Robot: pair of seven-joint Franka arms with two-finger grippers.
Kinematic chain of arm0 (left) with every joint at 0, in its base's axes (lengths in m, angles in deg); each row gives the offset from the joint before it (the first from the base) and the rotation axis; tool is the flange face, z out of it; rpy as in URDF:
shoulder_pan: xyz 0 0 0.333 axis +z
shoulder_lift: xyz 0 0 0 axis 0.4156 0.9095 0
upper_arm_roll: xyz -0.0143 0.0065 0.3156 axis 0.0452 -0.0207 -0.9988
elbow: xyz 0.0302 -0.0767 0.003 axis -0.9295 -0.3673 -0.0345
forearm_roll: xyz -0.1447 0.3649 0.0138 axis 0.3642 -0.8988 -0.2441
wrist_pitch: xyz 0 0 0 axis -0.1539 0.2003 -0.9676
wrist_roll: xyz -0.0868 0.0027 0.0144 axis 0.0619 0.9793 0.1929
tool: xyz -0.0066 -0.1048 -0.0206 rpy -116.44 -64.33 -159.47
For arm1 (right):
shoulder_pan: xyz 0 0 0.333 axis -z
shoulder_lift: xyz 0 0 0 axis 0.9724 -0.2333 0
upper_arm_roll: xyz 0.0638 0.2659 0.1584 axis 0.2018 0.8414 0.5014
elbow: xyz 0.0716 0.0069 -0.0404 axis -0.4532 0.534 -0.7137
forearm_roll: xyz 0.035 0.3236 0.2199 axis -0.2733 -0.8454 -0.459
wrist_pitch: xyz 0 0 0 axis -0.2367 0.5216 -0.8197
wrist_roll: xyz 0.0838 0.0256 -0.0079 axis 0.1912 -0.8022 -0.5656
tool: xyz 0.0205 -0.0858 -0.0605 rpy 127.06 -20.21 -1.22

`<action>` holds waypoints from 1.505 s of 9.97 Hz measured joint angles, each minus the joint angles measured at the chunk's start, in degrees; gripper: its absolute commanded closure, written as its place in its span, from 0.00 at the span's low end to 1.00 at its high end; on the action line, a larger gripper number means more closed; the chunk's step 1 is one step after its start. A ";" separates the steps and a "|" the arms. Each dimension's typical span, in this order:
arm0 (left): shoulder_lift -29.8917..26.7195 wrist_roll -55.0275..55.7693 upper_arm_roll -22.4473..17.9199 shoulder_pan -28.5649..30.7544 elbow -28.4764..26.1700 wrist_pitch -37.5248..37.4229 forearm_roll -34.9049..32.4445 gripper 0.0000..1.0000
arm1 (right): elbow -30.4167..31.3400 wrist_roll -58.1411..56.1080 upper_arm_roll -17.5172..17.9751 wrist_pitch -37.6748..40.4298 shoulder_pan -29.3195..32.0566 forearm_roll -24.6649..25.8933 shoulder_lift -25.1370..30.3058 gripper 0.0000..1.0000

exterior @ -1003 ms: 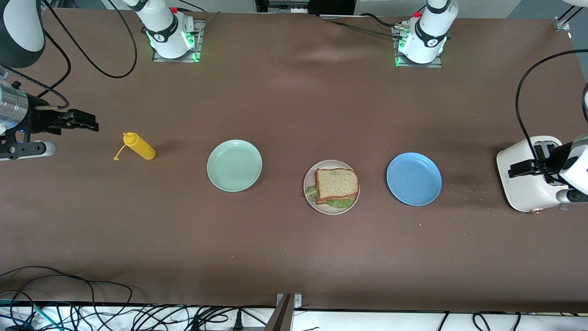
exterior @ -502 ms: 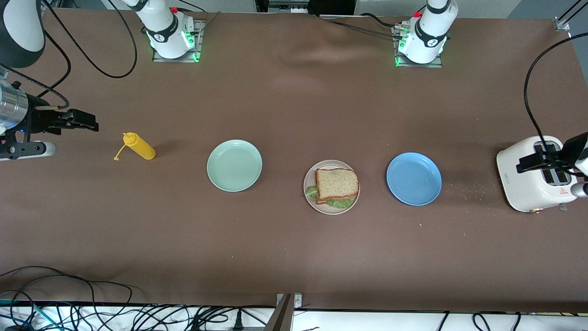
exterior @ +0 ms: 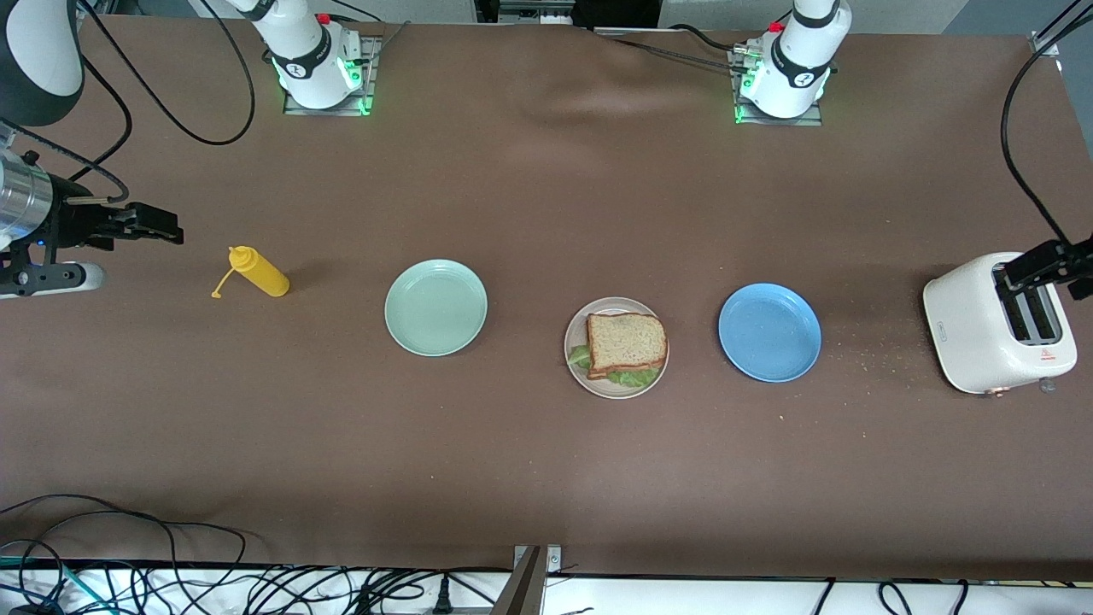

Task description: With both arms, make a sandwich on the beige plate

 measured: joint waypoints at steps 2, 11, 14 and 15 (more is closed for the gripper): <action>-2.82 -0.16 0.56 1.32 -0.86 -1.14 -0.13 0.00 | 0.01 0.00 0.00 0.00 0.02 0.00 0.00 0.00; -3.22 -0.37 7.16 1.07 -0.58 -9.86 -5.44 0.00 | 0.01 0.00 0.05 0.00 0.05 0.01 0.00 0.00; -3.22 -0.56 7.84 1.06 -0.53 -9.86 -6.39 0.00 | 0.01 0.00 0.05 0.00 0.05 0.01 0.00 0.00; -3.22 -0.57 8.19 1.06 -0.53 -9.86 -6.82 0.00 | 0.01 0.00 0.05 0.01 0.05 0.01 0.00 0.00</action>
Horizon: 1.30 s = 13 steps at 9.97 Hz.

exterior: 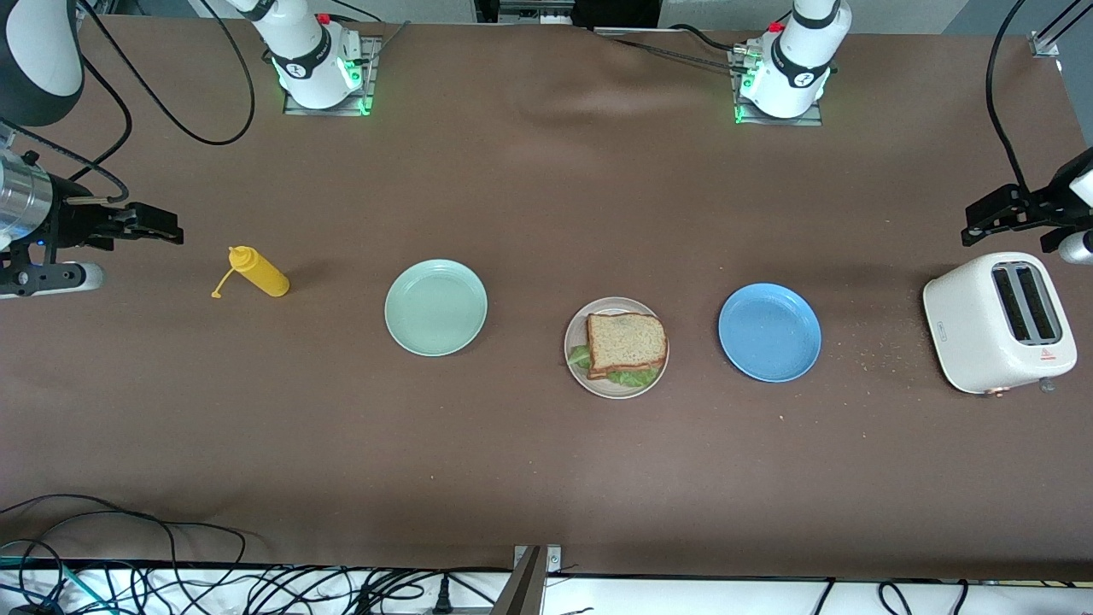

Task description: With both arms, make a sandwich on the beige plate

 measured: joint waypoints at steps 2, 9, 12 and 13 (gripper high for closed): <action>0.00 0.03 0.79 -0.06 0.00 0.00 -0.21 0.00 | 0.00 0.00 0.00 0.00 0.00 0.00 0.00 0.00; 0.00 0.03 0.83 -0.07 1.53 0.04 -0.21 0.00 | 0.00 0.00 0.00 0.00 0.01 0.00 0.00 0.00; 0.00 0.03 0.83 -0.07 1.53 0.04 -0.21 0.00 | 0.00 0.00 0.00 0.00 0.01 0.00 0.00 0.00; 0.00 0.03 0.83 -0.07 1.53 0.04 -0.21 0.00 | 0.00 0.00 0.00 0.00 0.01 0.00 0.00 0.00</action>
